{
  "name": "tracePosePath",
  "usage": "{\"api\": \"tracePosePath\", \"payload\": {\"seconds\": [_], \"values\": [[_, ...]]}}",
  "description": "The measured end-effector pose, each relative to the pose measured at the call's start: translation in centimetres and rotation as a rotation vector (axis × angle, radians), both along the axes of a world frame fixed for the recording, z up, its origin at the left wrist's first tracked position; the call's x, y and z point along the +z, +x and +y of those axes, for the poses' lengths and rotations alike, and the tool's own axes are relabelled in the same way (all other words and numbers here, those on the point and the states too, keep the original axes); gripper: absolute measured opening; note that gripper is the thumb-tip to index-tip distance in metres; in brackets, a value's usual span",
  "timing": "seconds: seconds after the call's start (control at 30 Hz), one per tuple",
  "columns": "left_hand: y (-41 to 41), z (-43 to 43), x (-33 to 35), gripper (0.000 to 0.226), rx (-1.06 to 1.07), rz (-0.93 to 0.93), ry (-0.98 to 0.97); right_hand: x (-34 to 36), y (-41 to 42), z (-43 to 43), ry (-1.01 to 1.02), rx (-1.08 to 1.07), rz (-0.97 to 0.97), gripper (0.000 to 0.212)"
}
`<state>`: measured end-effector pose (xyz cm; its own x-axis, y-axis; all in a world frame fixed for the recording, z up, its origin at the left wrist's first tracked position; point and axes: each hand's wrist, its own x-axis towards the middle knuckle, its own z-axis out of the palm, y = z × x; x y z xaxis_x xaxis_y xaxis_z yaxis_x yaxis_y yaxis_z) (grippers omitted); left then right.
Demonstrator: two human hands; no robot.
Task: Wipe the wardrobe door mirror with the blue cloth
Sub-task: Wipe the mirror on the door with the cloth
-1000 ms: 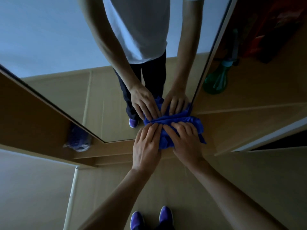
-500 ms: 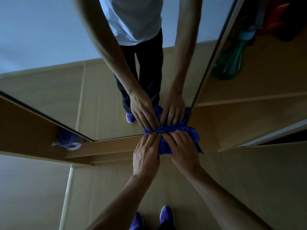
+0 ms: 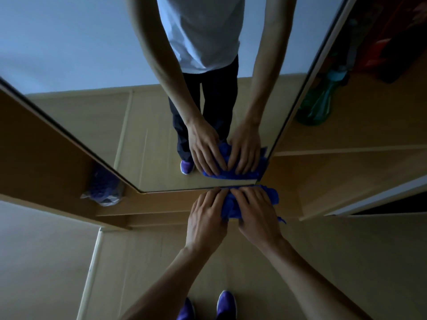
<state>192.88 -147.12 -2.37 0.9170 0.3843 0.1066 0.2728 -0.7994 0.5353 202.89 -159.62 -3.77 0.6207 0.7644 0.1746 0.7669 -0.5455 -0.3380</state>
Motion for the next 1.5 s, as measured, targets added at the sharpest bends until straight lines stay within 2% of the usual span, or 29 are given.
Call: {"api": "tracePosePath", "payload": {"seconds": [0.23, 0.43, 0.53, 0.67, 0.83, 1.0, 1.2, 1.33, 1.5], "values": [[-3.4, 0.8, 5.2, 0.081, 0.010, -0.045, -0.122, 7.0, -1.9, -0.8, 0.002, 0.050, 0.092, 0.057], [-4.7, 1.8, 10.9, 0.104, -0.084, -0.044, -0.021, 13.5, -3.0, -0.2, 0.093, 0.064, 0.095, 0.066], [-5.2, 2.6, 14.3, 0.100, -0.069, -0.114, 0.013, 17.0, -3.3, 0.7, 0.147, 0.124, 0.130, 0.066], [-5.6, 3.5, 19.4, 0.080, -0.048, -0.282, 0.087, 22.0, -3.7, 1.9, 0.196, 0.152, 0.042, 0.068], [-6.2, 4.6, 25.5, 0.074, -0.032, -0.442, 0.172, 28.2, -4.4, 3.4, 0.265, 0.146, -0.032, 0.060], [-7.1, 6.4, 30.8, 0.077, -0.036, -0.525, 0.200, 33.6, -4.9, 4.3, 0.311, 0.167, -0.119, 0.054], [-7.7, 8.8, 37.5, 0.069, -0.070, -0.630, 0.306, 40.3, -5.8, 5.8, 0.387, 0.155, -0.249, 0.068], [-7.5, 10.1, 41.7, 0.074, -0.093, -0.717, 0.325, 44.6, -6.4, 6.8, 0.440, 0.140, -0.338, 0.071], [-7.2, 11.2, 46.5, 0.088, -0.187, -0.802, 0.332, 49.5, -6.9, 7.3, 0.517, 0.093, -0.516, 0.064]]}}
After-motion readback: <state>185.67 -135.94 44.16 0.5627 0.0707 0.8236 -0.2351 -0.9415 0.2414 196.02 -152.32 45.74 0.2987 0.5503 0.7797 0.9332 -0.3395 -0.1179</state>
